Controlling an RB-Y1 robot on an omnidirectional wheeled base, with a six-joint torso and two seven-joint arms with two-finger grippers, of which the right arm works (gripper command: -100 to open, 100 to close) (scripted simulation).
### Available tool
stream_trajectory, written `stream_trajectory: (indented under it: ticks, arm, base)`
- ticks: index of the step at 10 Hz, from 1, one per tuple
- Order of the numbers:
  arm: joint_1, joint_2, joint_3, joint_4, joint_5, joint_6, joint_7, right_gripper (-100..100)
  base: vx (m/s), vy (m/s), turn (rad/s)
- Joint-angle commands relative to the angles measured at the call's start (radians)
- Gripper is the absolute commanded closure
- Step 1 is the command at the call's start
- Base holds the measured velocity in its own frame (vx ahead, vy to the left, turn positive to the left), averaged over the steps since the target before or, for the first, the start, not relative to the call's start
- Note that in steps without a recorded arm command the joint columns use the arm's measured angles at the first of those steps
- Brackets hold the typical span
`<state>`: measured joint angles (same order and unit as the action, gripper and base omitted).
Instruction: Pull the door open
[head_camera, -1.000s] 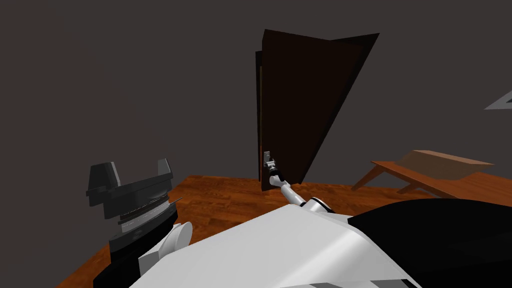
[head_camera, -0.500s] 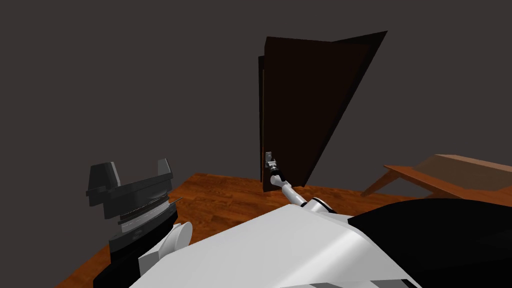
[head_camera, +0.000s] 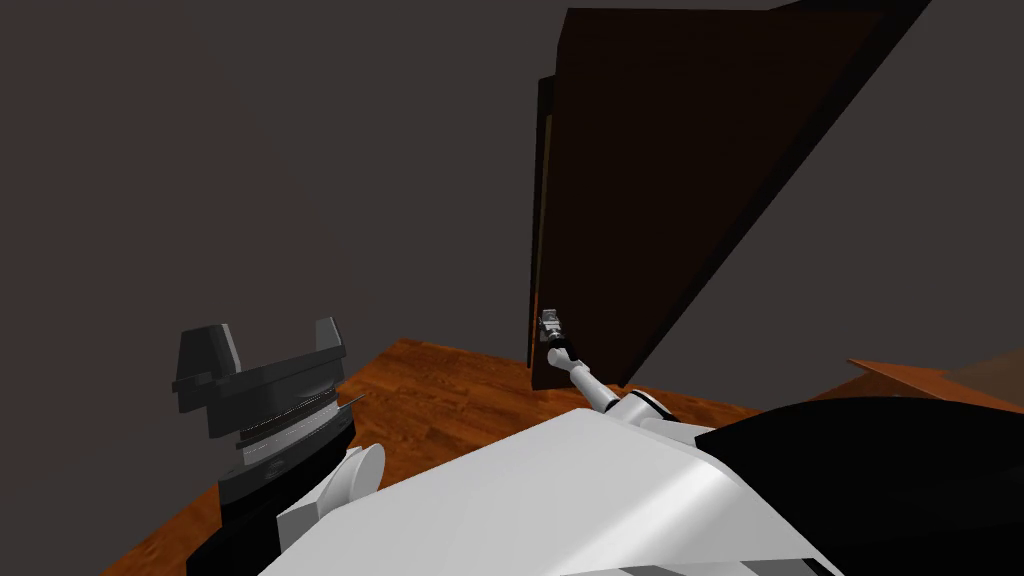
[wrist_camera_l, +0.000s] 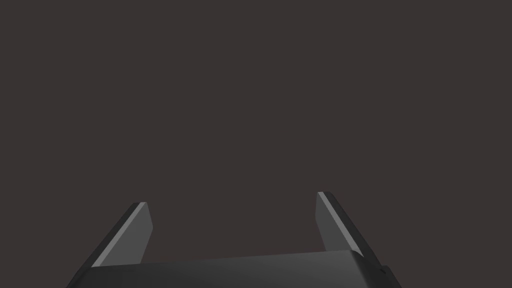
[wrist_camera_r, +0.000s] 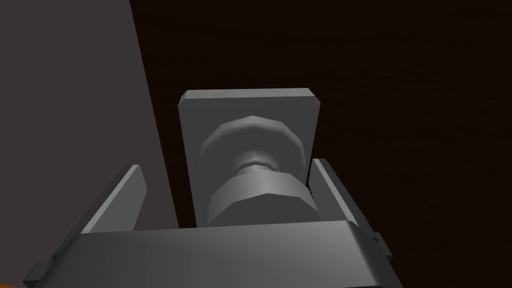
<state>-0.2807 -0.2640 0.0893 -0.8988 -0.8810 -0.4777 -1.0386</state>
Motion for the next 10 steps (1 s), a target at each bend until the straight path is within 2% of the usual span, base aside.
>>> stream_trajectory:
  ticks: [1,6,7,8,10]
  arm:
    - [-0.001,0.001,0.003,0.005,0.003,-0.005,-0.007,100]
    - [-0.001,0.001,0.003,0.005,0.003,-0.005,-0.007,100]
    - [0.010,-0.026,0.020,-0.002,0.001,-0.003,-0.035,100]
    - [0.013,-0.031,0.024,-0.004,0.001,-0.003,-0.041,100]
    - [0.023,-0.057,0.045,-0.014,-0.001,-0.001,-0.072,100]
  base:
    - [-0.004,0.002,-0.070]
    - [-0.010,0.003,0.000]
    - [-0.114,-0.038,0.170]
    - [-0.185,-0.063,0.174]
    - [-0.192,-0.071,0.171]
